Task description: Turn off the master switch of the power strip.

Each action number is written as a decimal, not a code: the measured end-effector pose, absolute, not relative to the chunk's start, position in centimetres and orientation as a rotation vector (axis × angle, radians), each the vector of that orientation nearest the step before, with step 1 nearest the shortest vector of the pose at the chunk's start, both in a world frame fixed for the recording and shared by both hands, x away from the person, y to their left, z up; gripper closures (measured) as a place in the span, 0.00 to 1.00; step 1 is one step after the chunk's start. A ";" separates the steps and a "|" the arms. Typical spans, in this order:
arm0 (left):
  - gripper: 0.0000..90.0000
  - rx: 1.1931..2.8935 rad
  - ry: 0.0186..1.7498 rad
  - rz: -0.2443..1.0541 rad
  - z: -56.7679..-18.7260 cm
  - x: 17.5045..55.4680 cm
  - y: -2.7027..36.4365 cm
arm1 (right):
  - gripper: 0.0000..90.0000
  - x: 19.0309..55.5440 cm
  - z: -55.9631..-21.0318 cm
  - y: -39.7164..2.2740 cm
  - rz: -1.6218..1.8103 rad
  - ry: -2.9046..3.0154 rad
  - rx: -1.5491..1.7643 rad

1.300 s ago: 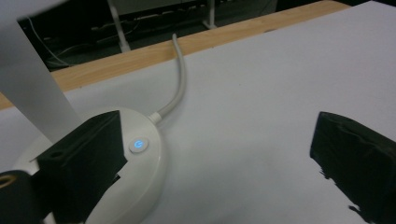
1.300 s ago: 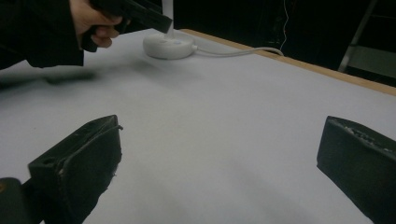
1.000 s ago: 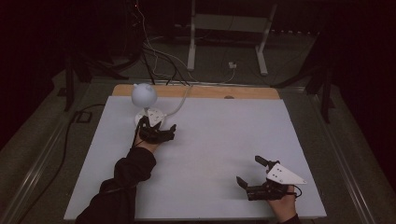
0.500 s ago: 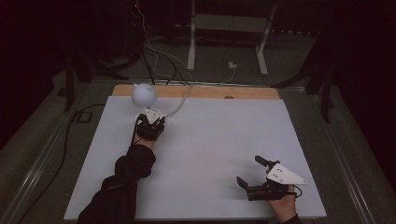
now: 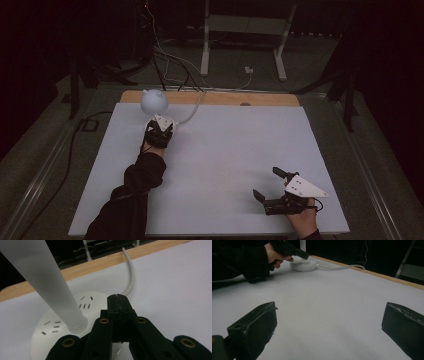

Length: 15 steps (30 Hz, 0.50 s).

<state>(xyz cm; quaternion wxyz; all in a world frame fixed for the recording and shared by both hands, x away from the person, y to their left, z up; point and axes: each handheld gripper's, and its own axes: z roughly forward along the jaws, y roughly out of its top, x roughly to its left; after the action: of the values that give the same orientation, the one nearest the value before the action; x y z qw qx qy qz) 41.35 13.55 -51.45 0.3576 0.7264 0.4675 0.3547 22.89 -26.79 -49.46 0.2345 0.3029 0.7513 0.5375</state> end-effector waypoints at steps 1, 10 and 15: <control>1.00 1.870 1.202 0.922 -51.5 41.3 13.6 | 0.00 22.9 -49.5 -26.8 1.475 2.063 0.831; 1.00 1.869 1.218 0.912 -52.0 42.0 13.9 | 0.00 22.9 -49.5 -26.7 1.472 2.066 0.828; 1.00 1.882 1.199 0.951 -52.2 41.9 13.9 | 0.00 22.9 -49.5 -26.7 1.472 2.067 0.828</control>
<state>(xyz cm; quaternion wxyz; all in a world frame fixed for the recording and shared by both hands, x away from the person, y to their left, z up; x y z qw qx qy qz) 41.94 13.87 -52.22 0.3505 0.7266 0.4631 0.3671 22.87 -26.73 -49.48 0.2341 0.3016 0.7528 0.5361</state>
